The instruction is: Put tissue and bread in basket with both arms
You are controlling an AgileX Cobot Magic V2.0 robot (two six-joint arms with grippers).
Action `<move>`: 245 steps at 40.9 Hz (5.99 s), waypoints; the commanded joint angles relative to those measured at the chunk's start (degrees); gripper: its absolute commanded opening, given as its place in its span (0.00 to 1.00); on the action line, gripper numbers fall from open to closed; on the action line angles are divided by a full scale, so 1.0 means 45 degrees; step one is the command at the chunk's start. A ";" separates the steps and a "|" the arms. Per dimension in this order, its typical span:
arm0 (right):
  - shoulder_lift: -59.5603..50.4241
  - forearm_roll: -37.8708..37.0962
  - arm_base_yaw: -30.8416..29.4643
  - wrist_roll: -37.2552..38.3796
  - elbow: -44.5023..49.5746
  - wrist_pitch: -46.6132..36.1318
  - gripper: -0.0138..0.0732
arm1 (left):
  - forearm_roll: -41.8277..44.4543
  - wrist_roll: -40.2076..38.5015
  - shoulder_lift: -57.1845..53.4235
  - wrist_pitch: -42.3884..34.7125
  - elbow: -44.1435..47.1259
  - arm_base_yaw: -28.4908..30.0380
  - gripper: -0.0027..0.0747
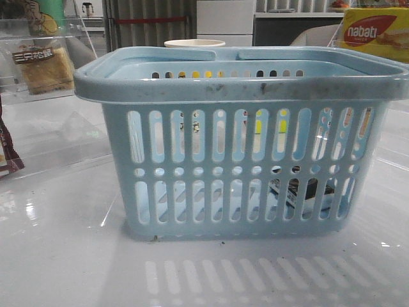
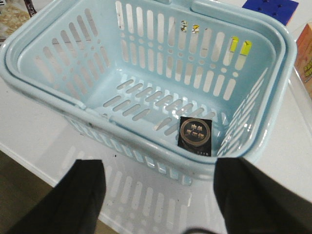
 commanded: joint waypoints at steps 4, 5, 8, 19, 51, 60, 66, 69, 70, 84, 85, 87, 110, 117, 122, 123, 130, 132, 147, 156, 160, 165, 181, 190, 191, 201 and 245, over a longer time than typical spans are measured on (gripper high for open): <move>-0.1607 -0.0418 0.0011 -0.0160 0.0401 -0.0032 0.81 | -0.0112 -0.0078 0.0052 -0.1071 -0.0476 -0.0040 0.62; -0.1762 -0.0430 0.0011 -0.0160 0.0490 0.0080 0.81 | -0.0112 -0.0078 0.0052 -0.1071 -0.0476 -0.0040 0.62; -0.2256 -0.0443 0.0011 -0.0187 0.0727 0.0239 0.81 | -0.0112 -0.0078 0.0052 -0.1071 -0.0476 -0.0040 0.62; -0.2875 -0.0443 0.0011 -0.0321 0.1021 0.0238 0.81 | -0.0112 -0.0078 0.0052 -0.1071 -0.0476 -0.0040 0.62; -0.2861 -0.0443 0.0011 -0.0321 0.1021 0.0483 0.81 | -0.0202 -0.0078 0.2369 -0.1844 -0.1367 -0.0040 0.78; -0.2861 -0.0443 0.0011 -0.0321 0.1021 0.0483 0.81 | -0.0202 -0.0078 0.5629 -0.2123 -0.3527 -0.0040 0.77; -0.2861 -0.0443 0.0011 -0.0321 0.1021 0.0495 0.81 | -0.0202 -0.0078 0.7839 -0.2146 -0.5124 -0.0040 0.77; -0.2861 -0.0443 0.0011 -0.0321 0.1021 0.0495 0.81 | -0.0260 -0.0078 0.8790 -0.2146 -0.5969 0.0039 0.77; -0.2861 -0.0443 0.0011 -0.0321 0.1021 0.0495 0.81 | -0.0294 -0.0078 0.9059 -0.2122 -0.6290 0.0047 0.77; -0.2861 -0.0443 0.0011 -0.0321 0.1021 0.0567 0.81 | -0.3152 -0.0078 1.2216 -0.2249 -0.9715 0.0767 0.77; -0.2861 -0.0443 0.0011 -0.0321 0.1021 0.0567 0.81 | -0.3229 -0.0078 1.2355 -0.2249 -0.9920 0.0805 0.77; -0.2861 -0.0443 0.0011 -0.0321 0.1021 0.0567 0.81 | -0.3253 -0.0078 1.2588 -0.2351 -1.0205 0.0864 0.77; -0.2861 -0.0443 0.0011 -0.0321 0.1021 0.0659 0.81 | -0.5581 -0.0078 1.4441 -0.4300 -1.1725 0.1335 0.77; -0.2861 -0.0443 0.0011 -0.0321 0.1021 0.0659 0.81 | -0.6049 -0.0078 1.4868 -0.4757 -1.1725 0.1335 0.77; -0.2861 -0.0443 0.0011 -0.0321 0.1021 0.0659 0.81 | -0.6049 -0.0078 1.5076 -0.4883 -1.1725 0.1299 0.77; -0.2861 -0.0443 0.0011 -0.0321 0.1021 0.0659 0.81 | -0.6049 -0.0078 1.5105 -0.4883 -1.1725 0.1297 0.76; -0.2861 -0.0443 0.0011 -0.0321 0.1021 0.0659 0.81 | -0.6049 -0.0078 1.5125 -0.5002 -1.1725 0.1276 0.59; -0.2861 -0.0443 0.0011 -0.0321 0.1021 0.0659 0.81 | -0.6049 -0.0078 1.5125 -0.5002 -1.1725 0.1276 0.51; -0.2861 -0.0443 0.0011 -0.0321 0.1021 0.0659 0.81 | -0.6049 -0.0078 1.5015 -0.4480 -1.1725 0.1276 0.15; -0.2861 -0.0443 0.0011 -0.0321 0.1021 0.0659 0.81 | -0.6049 -0.0078 1.4499 -0.4255 -1.1725 0.1276 0.15; -0.2861 -0.0443 0.0011 -0.0321 0.1021 0.0659 0.81 | -0.6049 -0.0078 1.4076 -0.4138 -1.1725 0.1276 0.15; -0.2861 -0.0443 0.0011 -0.0321 0.1021 0.0659 0.81 | -0.6049 0.0054 1.3510 -0.3919 -1.1725 0.1276 0.15; -0.2861 -0.0443 0.0011 -0.0321 0.1021 0.0659 0.81 | -0.6049 0.2572 1.0864 -0.2324 -1.1725 -0.0028 0.15; -0.2861 -0.0443 0.0011 -0.0321 0.1021 0.0659 0.81 | -0.6049 0.4137 0.9900 -0.1809 -1.1725 -0.2528 0.15; -0.2861 -0.0443 0.0011 -0.0321 0.1021 0.0659 0.81 | -0.6049 0.4367 0.9869 -0.1692 -1.1725 -0.2884 0.15; -0.2861 -0.0443 0.0011 -0.0321 0.1021 0.0659 0.81 | -0.6018 0.6316 1.0063 -0.0421 -1.1725 -0.5598 0.15; -0.2861 -0.0443 0.0011 -0.0321 0.1021 0.0675 0.81 | -0.6117 0.6292 1.2063 0.0070 -1.1702 -0.6604 0.66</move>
